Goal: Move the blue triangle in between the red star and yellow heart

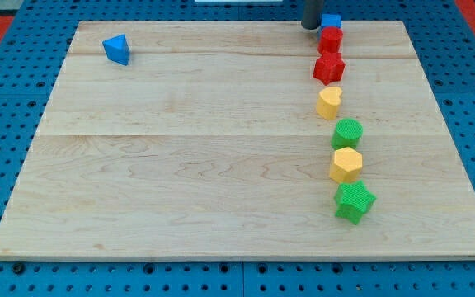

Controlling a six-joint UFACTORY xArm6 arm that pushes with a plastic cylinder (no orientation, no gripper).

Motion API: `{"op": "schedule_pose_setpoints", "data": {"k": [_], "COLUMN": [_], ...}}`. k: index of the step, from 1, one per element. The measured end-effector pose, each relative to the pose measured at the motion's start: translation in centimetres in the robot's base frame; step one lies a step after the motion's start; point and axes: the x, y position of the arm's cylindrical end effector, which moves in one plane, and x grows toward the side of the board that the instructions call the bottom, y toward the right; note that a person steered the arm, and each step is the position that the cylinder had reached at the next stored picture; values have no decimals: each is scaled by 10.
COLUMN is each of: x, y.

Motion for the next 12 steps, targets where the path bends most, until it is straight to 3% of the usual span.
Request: {"op": "schedule_pose_setpoints", "data": {"k": [1,4,5,7,9,10,12], "x": [-4,2,25,79,89,116,119], "y": [-31,-297,-316,-300,-388,-387,-316]}}
